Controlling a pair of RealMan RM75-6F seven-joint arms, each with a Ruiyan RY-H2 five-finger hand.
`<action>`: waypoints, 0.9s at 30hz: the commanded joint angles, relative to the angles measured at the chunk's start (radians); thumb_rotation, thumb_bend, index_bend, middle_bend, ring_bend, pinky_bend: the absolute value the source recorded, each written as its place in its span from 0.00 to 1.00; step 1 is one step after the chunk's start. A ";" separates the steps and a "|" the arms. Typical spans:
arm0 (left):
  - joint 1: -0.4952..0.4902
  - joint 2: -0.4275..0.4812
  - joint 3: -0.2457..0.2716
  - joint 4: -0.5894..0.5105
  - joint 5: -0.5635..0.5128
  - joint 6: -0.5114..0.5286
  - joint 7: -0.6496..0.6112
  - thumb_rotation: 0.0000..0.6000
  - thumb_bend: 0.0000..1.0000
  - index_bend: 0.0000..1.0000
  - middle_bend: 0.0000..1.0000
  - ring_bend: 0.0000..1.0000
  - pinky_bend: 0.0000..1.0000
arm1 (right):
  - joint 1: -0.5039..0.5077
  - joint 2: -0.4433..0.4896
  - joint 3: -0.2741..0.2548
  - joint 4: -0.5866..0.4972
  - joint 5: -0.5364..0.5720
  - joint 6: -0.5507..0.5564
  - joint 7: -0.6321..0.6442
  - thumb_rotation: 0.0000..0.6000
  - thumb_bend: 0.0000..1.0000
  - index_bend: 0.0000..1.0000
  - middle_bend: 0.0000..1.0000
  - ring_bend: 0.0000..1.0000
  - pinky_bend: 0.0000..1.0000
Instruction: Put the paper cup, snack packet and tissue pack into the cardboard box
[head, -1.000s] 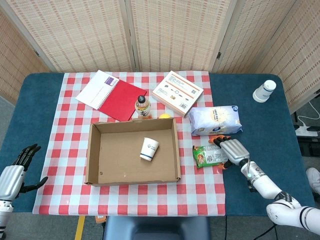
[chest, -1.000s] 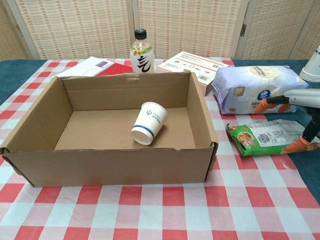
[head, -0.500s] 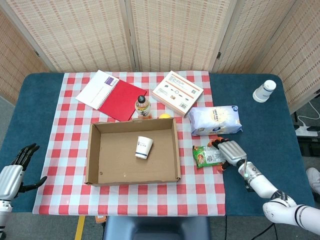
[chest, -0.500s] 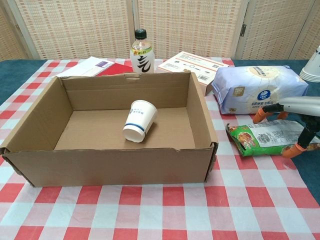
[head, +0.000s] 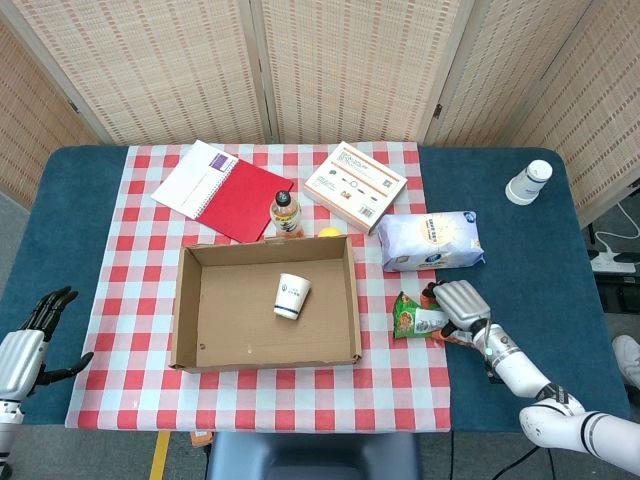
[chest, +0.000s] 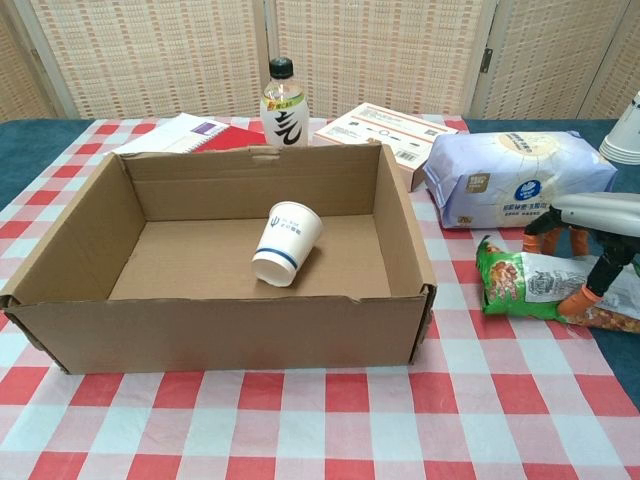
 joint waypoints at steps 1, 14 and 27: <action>0.000 0.000 -0.001 0.000 0.000 0.001 -0.001 1.00 0.23 0.09 0.03 0.00 0.23 | -0.008 -0.007 0.002 0.007 -0.009 0.021 -0.006 1.00 0.10 0.67 0.44 0.44 0.64; 0.001 0.003 -0.003 -0.001 -0.002 0.002 -0.005 1.00 0.23 0.09 0.03 0.00 0.23 | -0.011 0.110 0.077 -0.189 -0.055 0.166 -0.047 1.00 0.20 0.80 0.54 0.57 0.76; 0.000 0.003 0.000 -0.006 0.004 0.003 0.003 1.00 0.23 0.09 0.03 0.00 0.23 | 0.182 0.123 0.276 -0.518 0.048 0.141 -0.318 1.00 0.20 0.81 0.54 0.57 0.77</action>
